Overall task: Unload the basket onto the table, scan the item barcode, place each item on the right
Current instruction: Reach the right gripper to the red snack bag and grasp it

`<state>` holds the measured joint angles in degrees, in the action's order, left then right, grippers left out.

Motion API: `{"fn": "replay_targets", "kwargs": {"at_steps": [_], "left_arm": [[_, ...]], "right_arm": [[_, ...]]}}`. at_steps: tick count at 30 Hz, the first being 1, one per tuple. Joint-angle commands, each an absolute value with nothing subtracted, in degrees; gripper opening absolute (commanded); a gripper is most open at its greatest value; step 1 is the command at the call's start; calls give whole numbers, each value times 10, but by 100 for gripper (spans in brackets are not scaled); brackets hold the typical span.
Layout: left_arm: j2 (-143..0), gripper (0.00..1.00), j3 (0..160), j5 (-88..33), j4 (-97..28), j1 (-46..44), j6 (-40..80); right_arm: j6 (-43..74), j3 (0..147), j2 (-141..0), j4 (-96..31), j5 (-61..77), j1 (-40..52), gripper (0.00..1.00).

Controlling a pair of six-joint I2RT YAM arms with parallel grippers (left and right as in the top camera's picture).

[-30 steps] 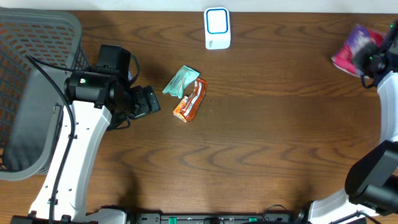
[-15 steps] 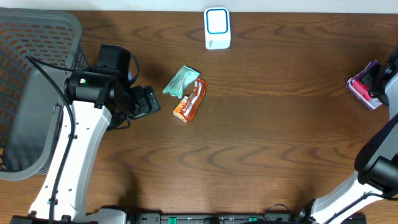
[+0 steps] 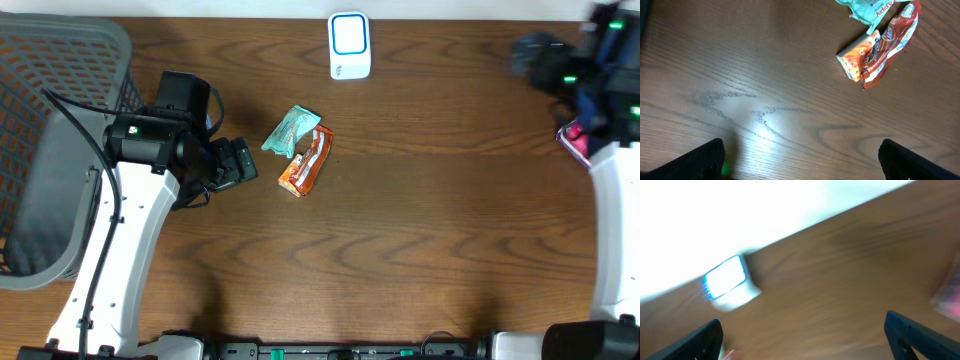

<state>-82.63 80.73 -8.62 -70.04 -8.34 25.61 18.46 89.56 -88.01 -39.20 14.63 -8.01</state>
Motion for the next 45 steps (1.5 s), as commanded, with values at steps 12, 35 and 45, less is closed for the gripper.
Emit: {"fn": "replay_targets", "kwargs": {"at_steps": [12,35,45], "left_arm": [[-829,98,811,-81,-701,-82,251],[-829,98,811,-81,-701,-82,251],[-829,98,811,-81,-701,-82,251]], "right_arm": [[248,886,-1084,-419,258,232,72],[272,993,-1130,-492,59,345,73],[318,977,-1187,-421,-37,398,69]]}}
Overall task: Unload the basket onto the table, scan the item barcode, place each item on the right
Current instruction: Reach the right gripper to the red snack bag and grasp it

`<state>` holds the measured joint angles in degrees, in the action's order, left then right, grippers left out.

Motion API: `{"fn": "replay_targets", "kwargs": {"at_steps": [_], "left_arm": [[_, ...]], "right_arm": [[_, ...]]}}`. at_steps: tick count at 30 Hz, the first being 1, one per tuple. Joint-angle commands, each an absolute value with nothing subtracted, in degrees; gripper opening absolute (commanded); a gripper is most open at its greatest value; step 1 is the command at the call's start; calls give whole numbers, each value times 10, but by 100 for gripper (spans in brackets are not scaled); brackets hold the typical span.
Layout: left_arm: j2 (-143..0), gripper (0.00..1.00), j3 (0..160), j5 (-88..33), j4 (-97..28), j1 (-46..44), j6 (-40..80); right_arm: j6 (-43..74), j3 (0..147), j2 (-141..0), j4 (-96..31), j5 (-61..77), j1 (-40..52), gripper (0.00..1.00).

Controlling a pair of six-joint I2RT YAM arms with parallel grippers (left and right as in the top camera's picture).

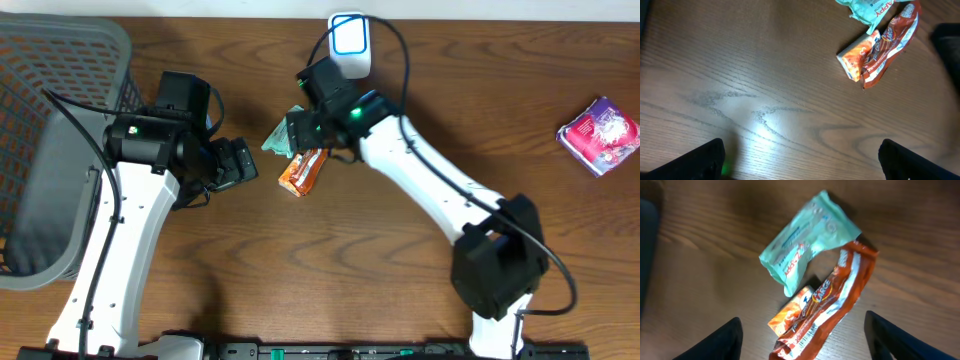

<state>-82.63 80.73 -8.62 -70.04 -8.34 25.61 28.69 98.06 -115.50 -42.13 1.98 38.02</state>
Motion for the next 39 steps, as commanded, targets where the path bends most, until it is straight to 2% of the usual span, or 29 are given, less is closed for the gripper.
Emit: {"fn": "replay_targets", "kwargs": {"at_steps": [1,5,11,16,21,25,29,34,39], "left_arm": [[-829,98,811,-81,-701,-82,251],[-829,98,811,-81,-701,-82,251],[-829,98,811,-81,-701,-82,251],[-829,98,811,-81,-701,-82,251],[-829,98,811,-81,-701,-82,251],[-829,98,811,-81,-701,-82,251],[-829,98,811,-81,-701,-82,251],[-829,98,811,-81,-701,-82,251],[-829,98,811,-81,-701,-82,251]], "right_arm": [[319,977,-1197,-418,-40,401,67],[328,977,-1236,-421,-40,406,62],[328,978,-1255,-471,-107,399,60],[325,1007,-1235,-568,-201,390,60],[312,1049,-1230,-650,-207,374,60],[243,1053,-1230,-648,-133,371,60],[189,1047,-1230,-632,-112,375,48],[134,1030,-1230,-619,-114,392,53],[134,989,-1230,-589,-117,395,52]]}}
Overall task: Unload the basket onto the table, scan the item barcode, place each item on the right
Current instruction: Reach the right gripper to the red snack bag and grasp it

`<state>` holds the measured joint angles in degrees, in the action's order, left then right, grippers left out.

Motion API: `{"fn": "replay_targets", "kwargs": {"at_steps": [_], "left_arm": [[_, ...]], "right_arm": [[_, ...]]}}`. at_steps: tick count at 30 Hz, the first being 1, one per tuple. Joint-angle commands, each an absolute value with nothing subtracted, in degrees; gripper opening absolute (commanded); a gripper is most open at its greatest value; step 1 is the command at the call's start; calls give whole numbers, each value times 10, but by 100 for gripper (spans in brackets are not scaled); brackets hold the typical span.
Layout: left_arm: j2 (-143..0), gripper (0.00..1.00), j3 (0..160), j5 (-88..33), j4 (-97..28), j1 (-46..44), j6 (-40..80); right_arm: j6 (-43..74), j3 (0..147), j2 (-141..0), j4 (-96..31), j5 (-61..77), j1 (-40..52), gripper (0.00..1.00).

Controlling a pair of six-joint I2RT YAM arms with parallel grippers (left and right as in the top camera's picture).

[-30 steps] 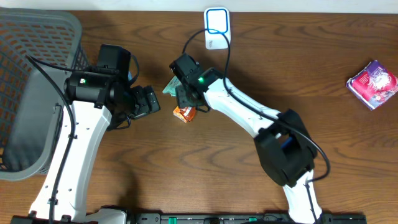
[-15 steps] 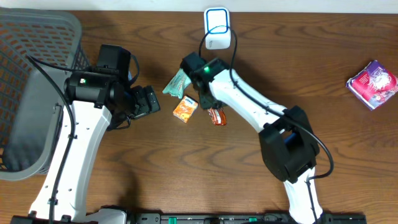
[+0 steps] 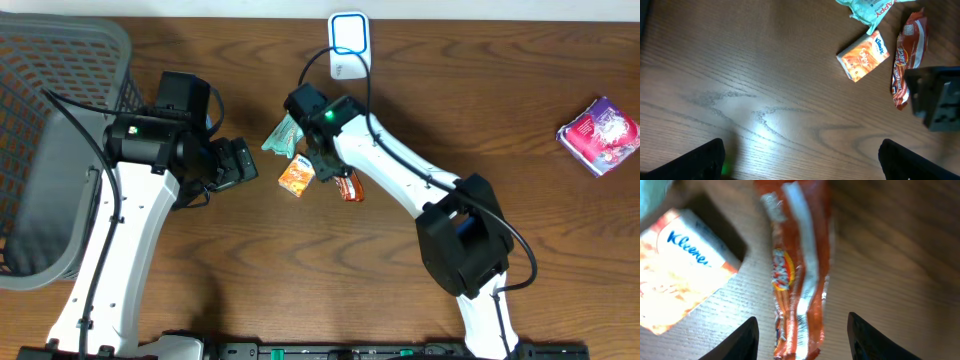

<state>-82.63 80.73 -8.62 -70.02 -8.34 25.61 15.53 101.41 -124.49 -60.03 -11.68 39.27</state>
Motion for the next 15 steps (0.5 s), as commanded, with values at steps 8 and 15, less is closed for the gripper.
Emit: {"fn": "replay_targets", "kwargs": {"at_steps": [8,15], "left_arm": [[-829,98,811,-81,-701,-82,251],[-829,98,811,-81,-701,-82,251]], "right_arm": [[126,901,-1230,-522,-117,395,51],[126,882,-1230,-512,-108,394,36]]}}
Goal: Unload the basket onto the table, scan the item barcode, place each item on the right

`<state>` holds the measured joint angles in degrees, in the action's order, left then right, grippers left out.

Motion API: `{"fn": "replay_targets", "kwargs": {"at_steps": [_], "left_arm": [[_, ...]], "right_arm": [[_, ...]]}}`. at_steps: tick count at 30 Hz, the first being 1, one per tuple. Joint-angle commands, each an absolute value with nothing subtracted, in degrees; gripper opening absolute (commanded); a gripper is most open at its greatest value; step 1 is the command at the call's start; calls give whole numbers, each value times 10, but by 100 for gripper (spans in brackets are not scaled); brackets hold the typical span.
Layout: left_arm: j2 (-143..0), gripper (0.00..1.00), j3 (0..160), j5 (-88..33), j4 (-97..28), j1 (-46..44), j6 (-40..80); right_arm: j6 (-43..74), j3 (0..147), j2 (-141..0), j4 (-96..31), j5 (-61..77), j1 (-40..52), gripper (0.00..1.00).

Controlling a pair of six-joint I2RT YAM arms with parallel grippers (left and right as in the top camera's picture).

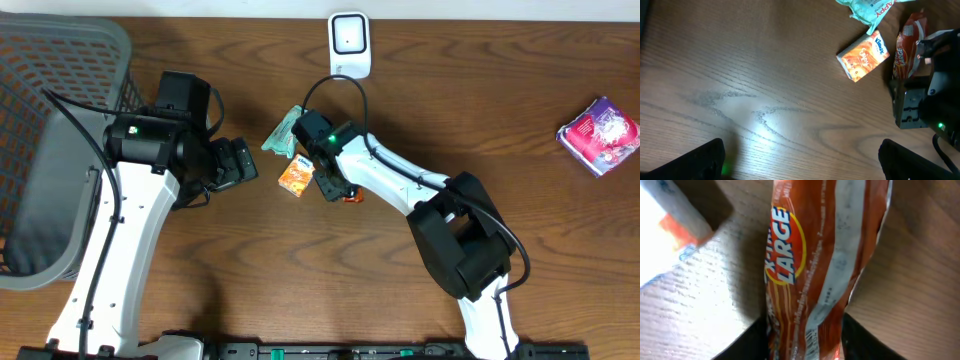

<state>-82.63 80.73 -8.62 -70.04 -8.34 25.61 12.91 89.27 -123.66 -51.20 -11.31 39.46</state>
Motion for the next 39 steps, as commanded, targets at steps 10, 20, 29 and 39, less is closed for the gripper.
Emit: {"fn": "replay_targets", "kwargs": {"at_steps": [10,20,29,39], "left_arm": [[-829,98,811,-81,-701,-82,251],[-829,98,811,-81,-701,-82,251],[-829,98,811,-81,-701,-82,251],[-829,98,811,-81,-701,-82,251]], "right_arm": [[128,996,-1230,-585,181,307,1],[61,857,-1232,-535,582,112,1],[68,762,-1229,-529,540,-19,37],[76,917,-1148,-682,264,11,61]]}}
